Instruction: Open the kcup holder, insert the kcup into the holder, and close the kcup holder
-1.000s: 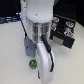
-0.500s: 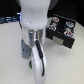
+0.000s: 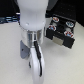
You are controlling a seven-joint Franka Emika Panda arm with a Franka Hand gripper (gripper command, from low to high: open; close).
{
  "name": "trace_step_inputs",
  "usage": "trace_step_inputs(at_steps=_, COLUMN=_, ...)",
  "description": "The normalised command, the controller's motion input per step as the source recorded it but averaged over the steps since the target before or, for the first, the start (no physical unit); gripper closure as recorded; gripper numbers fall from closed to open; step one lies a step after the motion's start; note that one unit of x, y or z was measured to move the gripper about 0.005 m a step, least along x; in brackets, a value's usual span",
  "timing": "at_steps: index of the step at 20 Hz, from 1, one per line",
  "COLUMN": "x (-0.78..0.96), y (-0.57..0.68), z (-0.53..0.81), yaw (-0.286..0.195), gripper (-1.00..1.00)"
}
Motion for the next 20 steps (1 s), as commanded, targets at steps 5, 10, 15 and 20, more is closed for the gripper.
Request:
trace_step_inputs(at_steps=5, x=0.00, y=0.02, z=-0.06, yaw=-0.005, gripper=1.00)
trace_step_inputs(at_steps=10, x=0.00, y=0.12, z=0.08, yaw=-0.005, gripper=1.00)
trace_step_inputs(at_steps=15, x=0.00, y=0.35, z=0.65, yaw=0.002, gripper=1.00)
trace_step_inputs(at_steps=20, x=0.00, y=0.47, z=0.76, yaw=0.085, gripper=1.00)
